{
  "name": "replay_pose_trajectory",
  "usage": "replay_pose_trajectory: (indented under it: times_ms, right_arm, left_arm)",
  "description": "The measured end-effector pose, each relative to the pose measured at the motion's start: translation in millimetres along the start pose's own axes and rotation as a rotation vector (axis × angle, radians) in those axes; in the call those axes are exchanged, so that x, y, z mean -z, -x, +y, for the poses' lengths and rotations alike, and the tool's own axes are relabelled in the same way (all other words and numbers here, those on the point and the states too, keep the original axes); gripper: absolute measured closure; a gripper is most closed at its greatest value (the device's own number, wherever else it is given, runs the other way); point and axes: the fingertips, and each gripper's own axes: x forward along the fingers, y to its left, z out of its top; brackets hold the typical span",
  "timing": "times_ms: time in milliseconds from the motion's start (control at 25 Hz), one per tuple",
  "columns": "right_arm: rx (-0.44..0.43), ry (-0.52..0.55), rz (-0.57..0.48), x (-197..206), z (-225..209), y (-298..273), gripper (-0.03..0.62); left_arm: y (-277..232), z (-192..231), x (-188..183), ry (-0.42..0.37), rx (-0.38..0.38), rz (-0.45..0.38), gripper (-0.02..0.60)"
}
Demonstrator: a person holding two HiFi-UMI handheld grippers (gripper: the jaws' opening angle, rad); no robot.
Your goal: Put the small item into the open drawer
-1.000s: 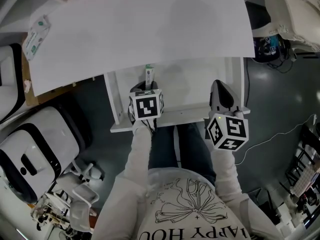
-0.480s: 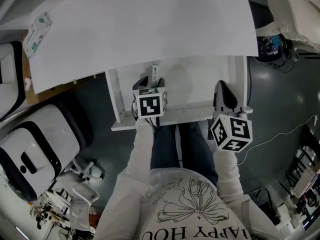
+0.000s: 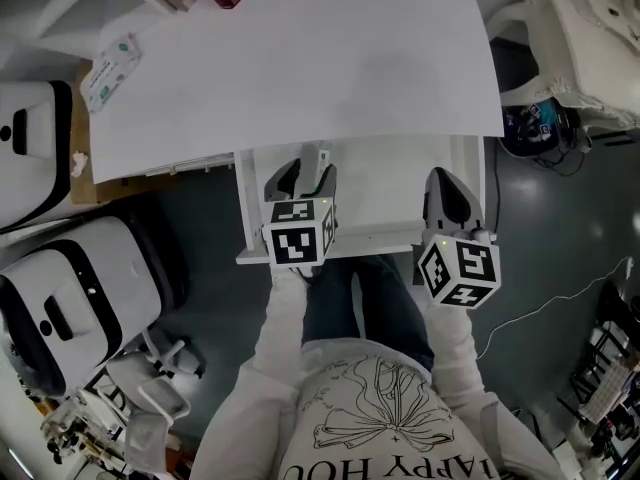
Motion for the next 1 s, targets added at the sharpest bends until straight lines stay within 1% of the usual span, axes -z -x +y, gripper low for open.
replay_pose_trajectory:
  times_ms: [40,120,200,320,400,560,680,840,1000]
  right_arm:
    - [-0.009,0.006,-0.016,-9,5,3,0.591]
    - [-0.026,0.020,-0.053,-28,15,10,0.591]
    - [-0.043,0.032,-0.091,-46,24,17,0.591]
    - [-0.066,0.048,-0.141,-72,38,29,0.591]
    - [-0.081,0.061,-0.175,-89,46,37,0.591]
    - [-0.107,0.069,-0.238,-115,61,53,0.591]
    - [-0.125,0.078,-0.278,-132,70,64,0.591]
    - [-0.147,0.093,-0.336,-153,80,80,0.591]
    - [-0.159,0.104,-0.393,-174,85,94,0.591]
  left_arm:
    - [14,-1,-14,-0.003,-0.009,-0.046,0.356]
    - [41,-2,-42,-0.014,-0.028,-0.137,0.427]
    - [68,-4,-66,-0.028,-0.042,-0.211,0.477]
    - [107,-6,-90,-0.027,-0.061,-0.289,0.539]
    - [131,-5,-103,-0.023,-0.084,-0.342,0.560]
    - [176,-3,-123,-0.027,-0.143,-0.458,0.569]
    - [204,-5,-137,-0.031,-0.166,-0.527,0.569]
    - [237,-9,-152,-0.041,-0.188,-0.603,0.569]
    - [261,-15,-163,-0.048,-0.199,-0.661,0.569]
